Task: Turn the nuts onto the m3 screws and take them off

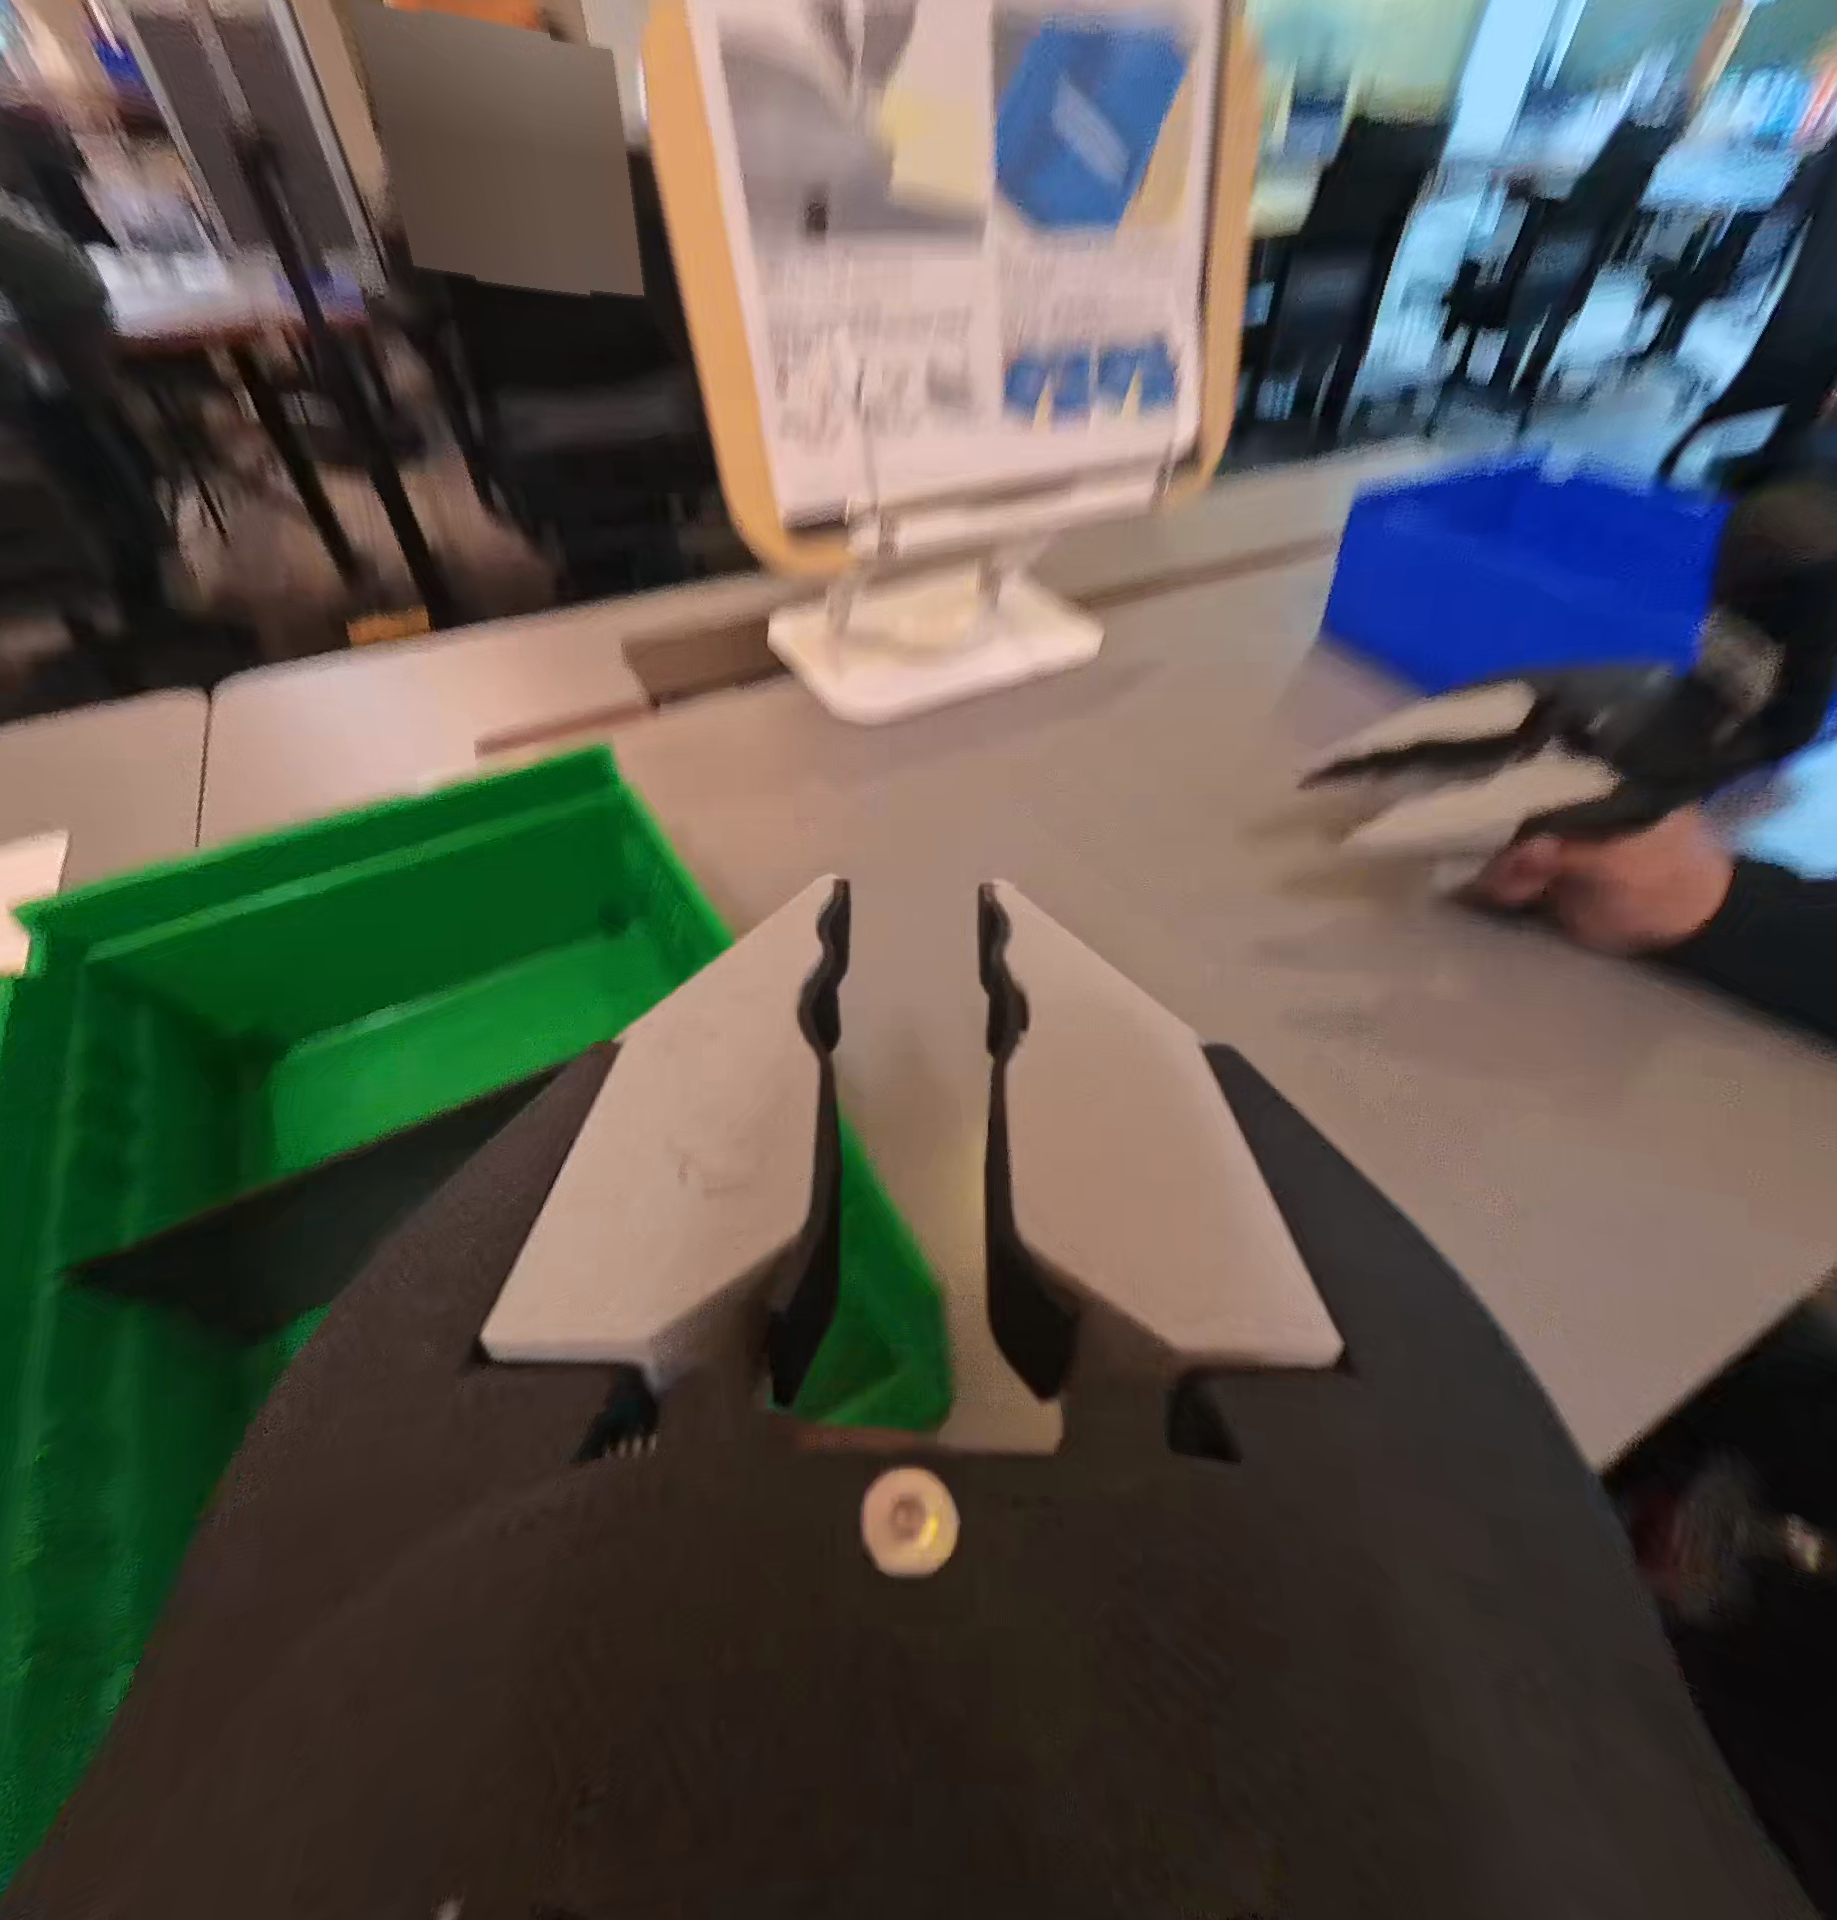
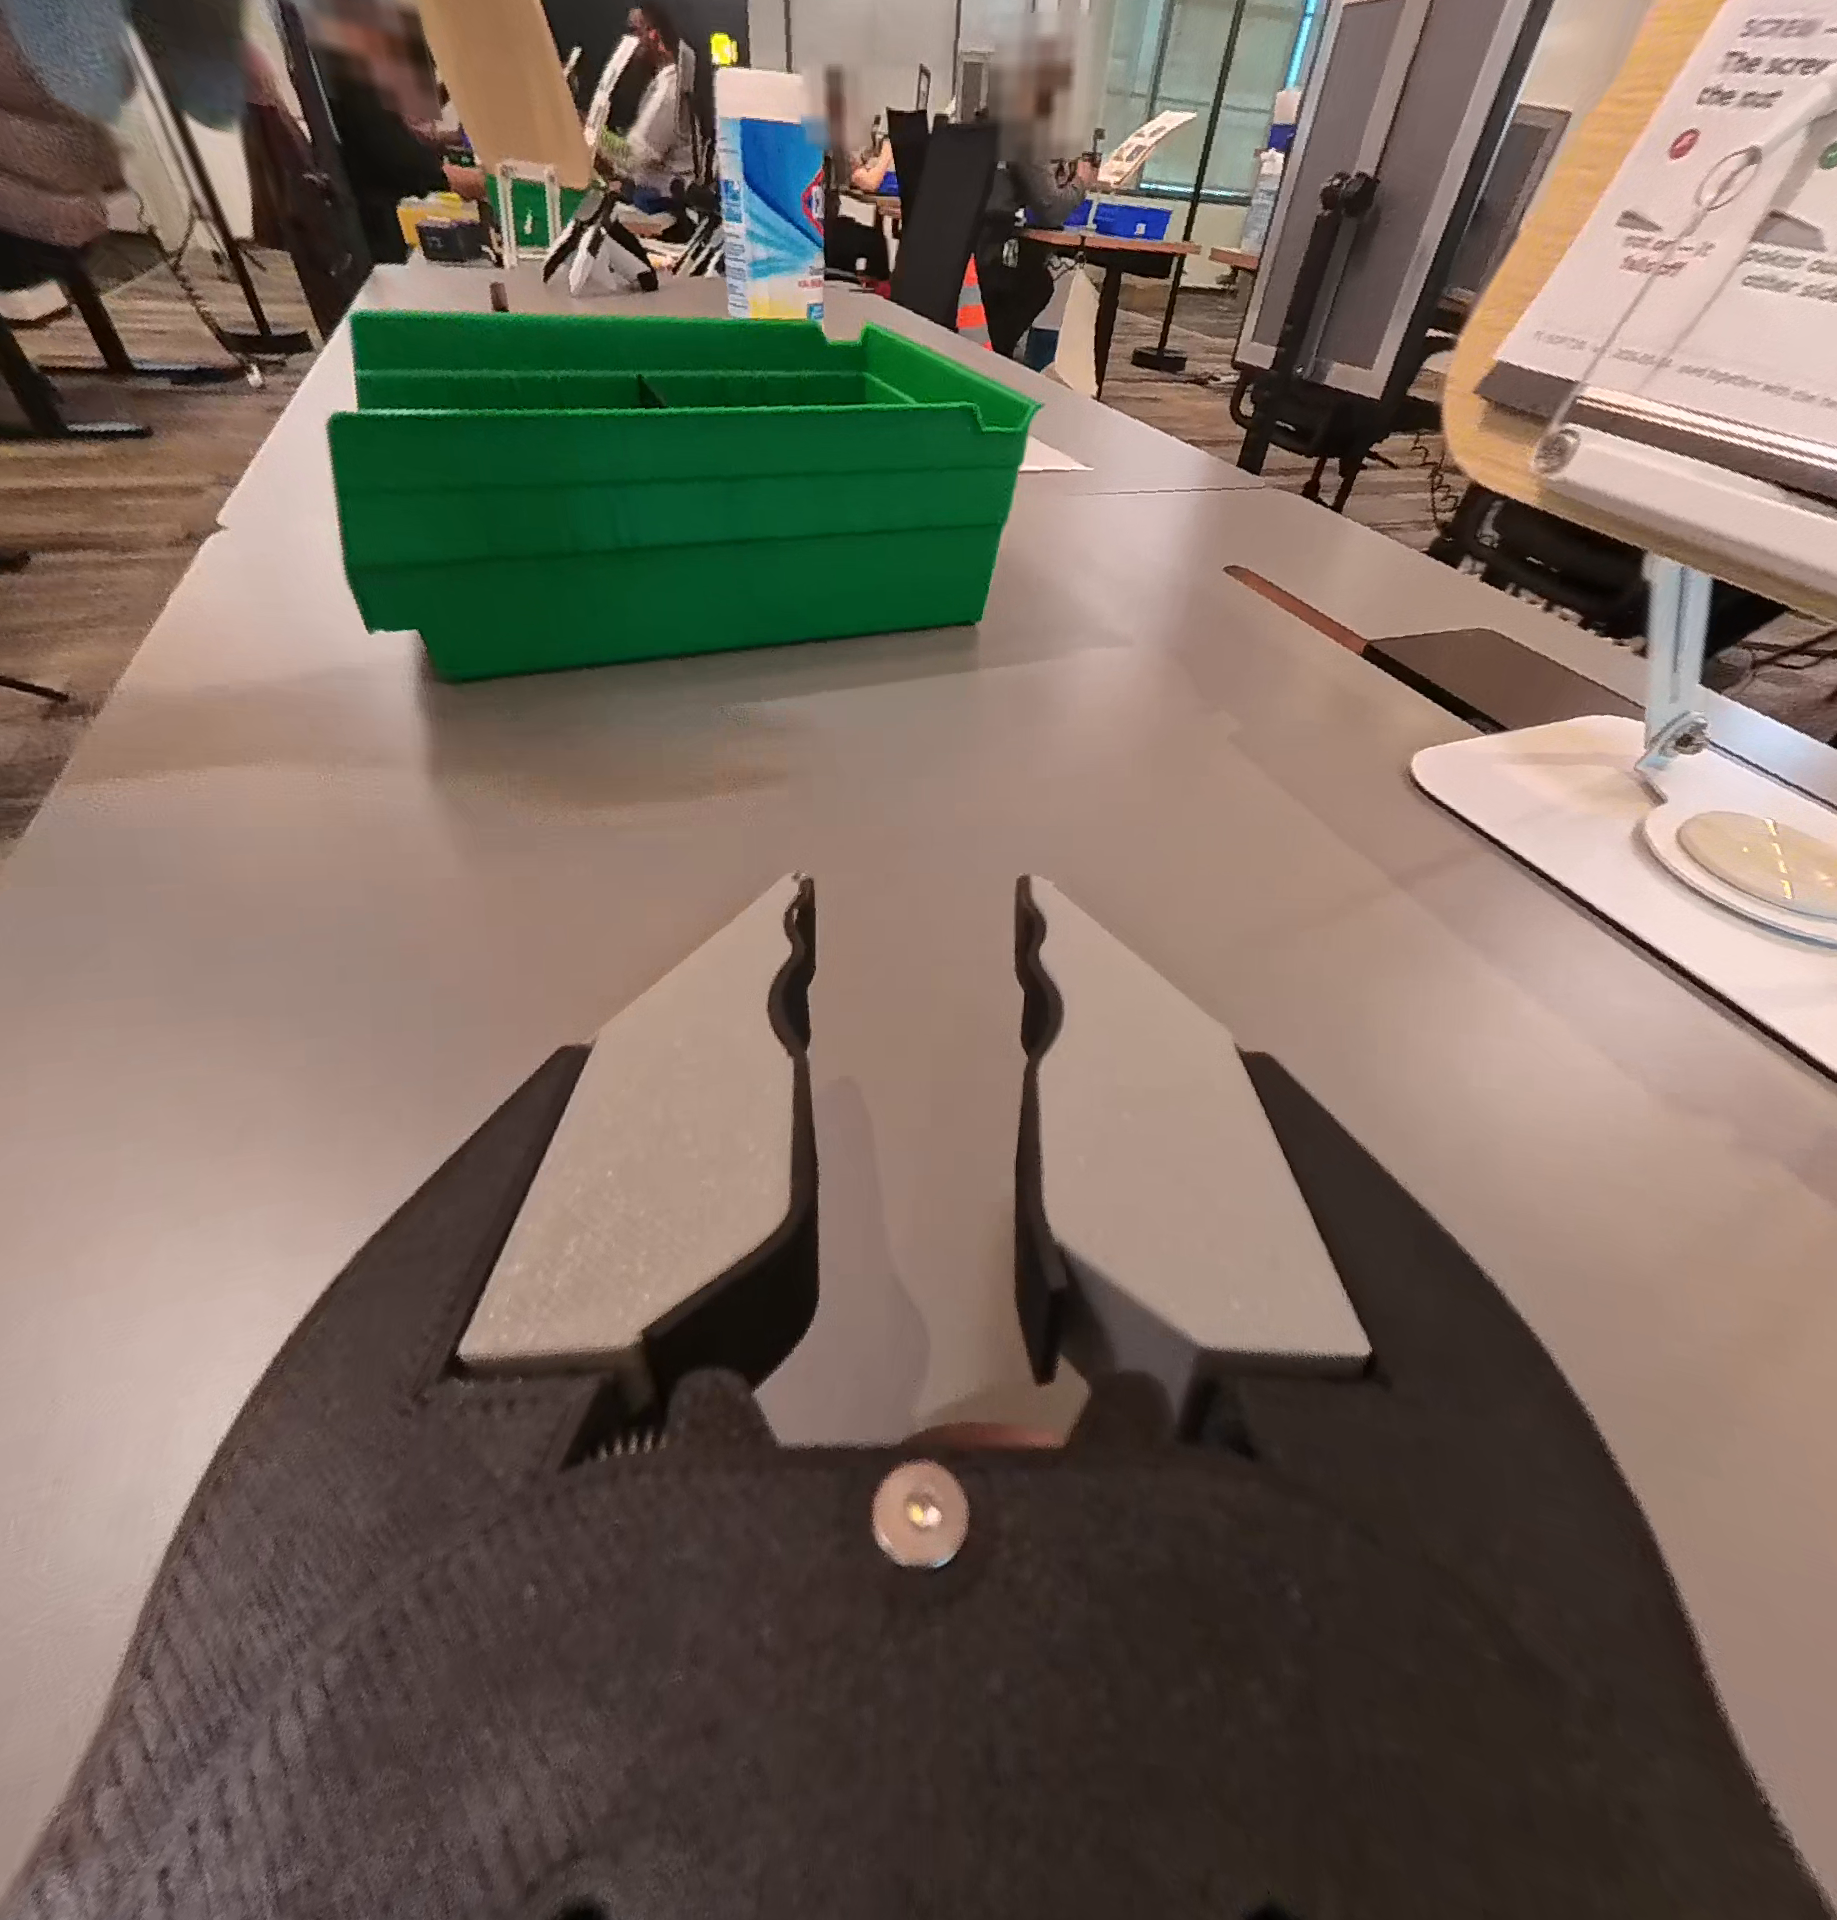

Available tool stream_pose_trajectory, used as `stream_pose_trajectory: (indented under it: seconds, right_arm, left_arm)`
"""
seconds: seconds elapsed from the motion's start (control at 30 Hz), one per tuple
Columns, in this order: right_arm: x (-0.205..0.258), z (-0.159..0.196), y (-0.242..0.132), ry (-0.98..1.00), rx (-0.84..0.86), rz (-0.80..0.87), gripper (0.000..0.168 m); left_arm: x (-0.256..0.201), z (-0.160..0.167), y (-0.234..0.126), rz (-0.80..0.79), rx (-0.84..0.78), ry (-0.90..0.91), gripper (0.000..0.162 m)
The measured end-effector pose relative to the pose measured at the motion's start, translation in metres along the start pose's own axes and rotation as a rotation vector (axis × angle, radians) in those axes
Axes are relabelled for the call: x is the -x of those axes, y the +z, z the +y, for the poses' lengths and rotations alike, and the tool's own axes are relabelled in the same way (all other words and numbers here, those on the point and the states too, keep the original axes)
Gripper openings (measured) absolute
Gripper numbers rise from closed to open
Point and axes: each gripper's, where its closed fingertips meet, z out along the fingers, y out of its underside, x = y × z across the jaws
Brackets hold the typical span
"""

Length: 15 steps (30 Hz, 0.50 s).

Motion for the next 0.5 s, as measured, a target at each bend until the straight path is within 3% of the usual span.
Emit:
stream_pose_trajectory:
  seconds: [0.23,0.5]
  right_arm:
    - [0.005,0.002,0.003,-0.042,0.021,0.007,0.036]
    - [0.0,0.002,0.002,-0.022,0.015,0.026,0.036]
  left_arm:
    - [0.054,0.102,0.004,0.122,0.61,0.061,0.024]
    - [0.063,0.178,0.022,0.164,1.026,0.252,0.026]
